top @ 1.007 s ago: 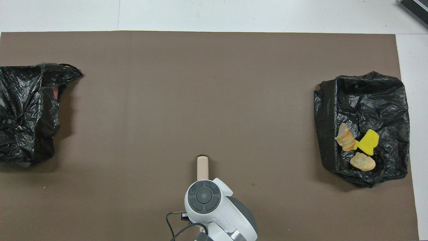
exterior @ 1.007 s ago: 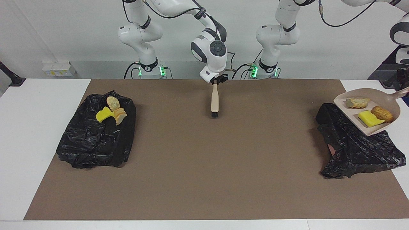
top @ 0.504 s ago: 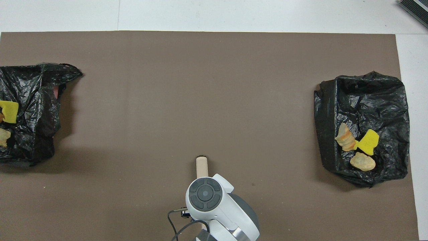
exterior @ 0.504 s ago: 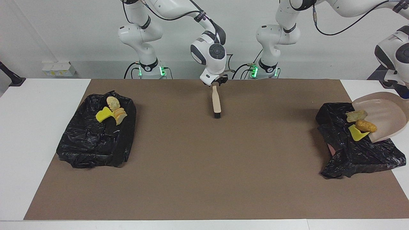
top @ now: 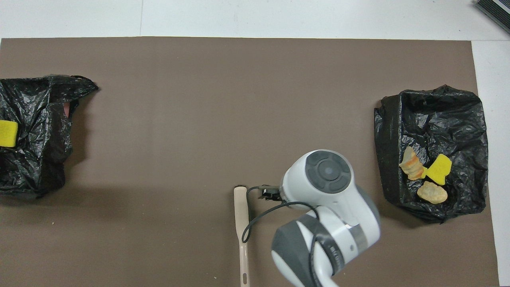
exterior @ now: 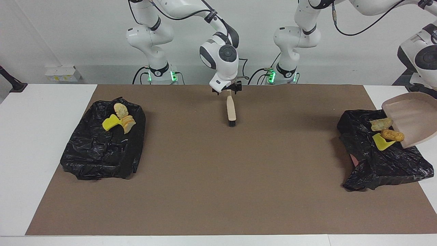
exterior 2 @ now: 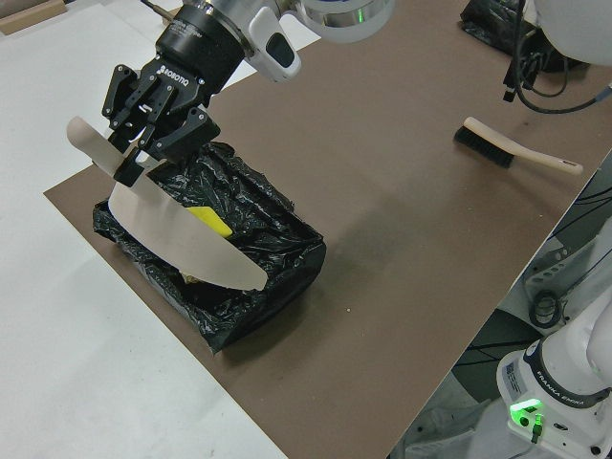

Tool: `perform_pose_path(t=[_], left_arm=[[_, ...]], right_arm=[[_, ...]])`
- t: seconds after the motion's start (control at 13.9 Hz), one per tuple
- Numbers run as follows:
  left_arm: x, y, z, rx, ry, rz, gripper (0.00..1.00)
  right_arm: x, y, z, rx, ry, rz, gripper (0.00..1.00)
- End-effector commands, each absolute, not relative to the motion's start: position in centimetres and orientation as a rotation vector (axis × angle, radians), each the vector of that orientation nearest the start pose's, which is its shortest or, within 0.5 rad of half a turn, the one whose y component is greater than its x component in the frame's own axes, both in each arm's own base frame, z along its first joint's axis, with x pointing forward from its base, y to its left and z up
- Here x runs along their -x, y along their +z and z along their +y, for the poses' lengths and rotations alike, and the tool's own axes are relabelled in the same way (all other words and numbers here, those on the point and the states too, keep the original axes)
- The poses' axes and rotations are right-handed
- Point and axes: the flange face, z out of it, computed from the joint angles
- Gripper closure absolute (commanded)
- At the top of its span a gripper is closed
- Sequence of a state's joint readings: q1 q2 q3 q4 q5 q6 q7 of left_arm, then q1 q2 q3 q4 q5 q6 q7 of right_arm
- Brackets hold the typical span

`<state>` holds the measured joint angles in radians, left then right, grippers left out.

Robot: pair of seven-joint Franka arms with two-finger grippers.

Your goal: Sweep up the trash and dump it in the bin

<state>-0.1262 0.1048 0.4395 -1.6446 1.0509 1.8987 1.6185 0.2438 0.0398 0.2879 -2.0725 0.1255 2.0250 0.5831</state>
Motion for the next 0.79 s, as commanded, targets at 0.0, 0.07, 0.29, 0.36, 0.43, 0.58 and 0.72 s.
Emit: perform_pose_path(t=[0.0,0.07,0.29,0.36,0.43,0.58,0.72], left_arm=[[-56.8,60.8,20.4,1.685,0.886,1.578,1.00],[-56.8,60.1,19.4,1.807,0.782,1.570,1.00],[-57.1,57.7,13.4,2.065,0.625,1.583,1.00],[-57.1,56.7,10.9,2.168,0.590,1.516,1.00],[-57.4,55.9,7.9,2.259,0.524,1.466,1.00],[-57.6,53.6,3.4,2.447,0.428,1.345,1.00],[-57.6,52.2,-2.2,2.584,0.346,1.196,1.00]], right_arm=[[-50.3,43.2,22.6,3.144,0.138,0.150,0.00],[-51.5,44.1,20.7,3.159,0.124,0.125,0.00],[-54.2,47.6,14.0,3.148,0.072,0.122,0.00],[-55.0,49.0,11.3,3.140,0.037,0.172,0.00],[-55.7,50.6,8.5,3.131,-0.001,0.217,0.00],[-55.7,53.5,5.4,3.135,0.022,0.147,0.00],[-55.3,55.8,2.7,3.135,0.020,0.121,0.00]])
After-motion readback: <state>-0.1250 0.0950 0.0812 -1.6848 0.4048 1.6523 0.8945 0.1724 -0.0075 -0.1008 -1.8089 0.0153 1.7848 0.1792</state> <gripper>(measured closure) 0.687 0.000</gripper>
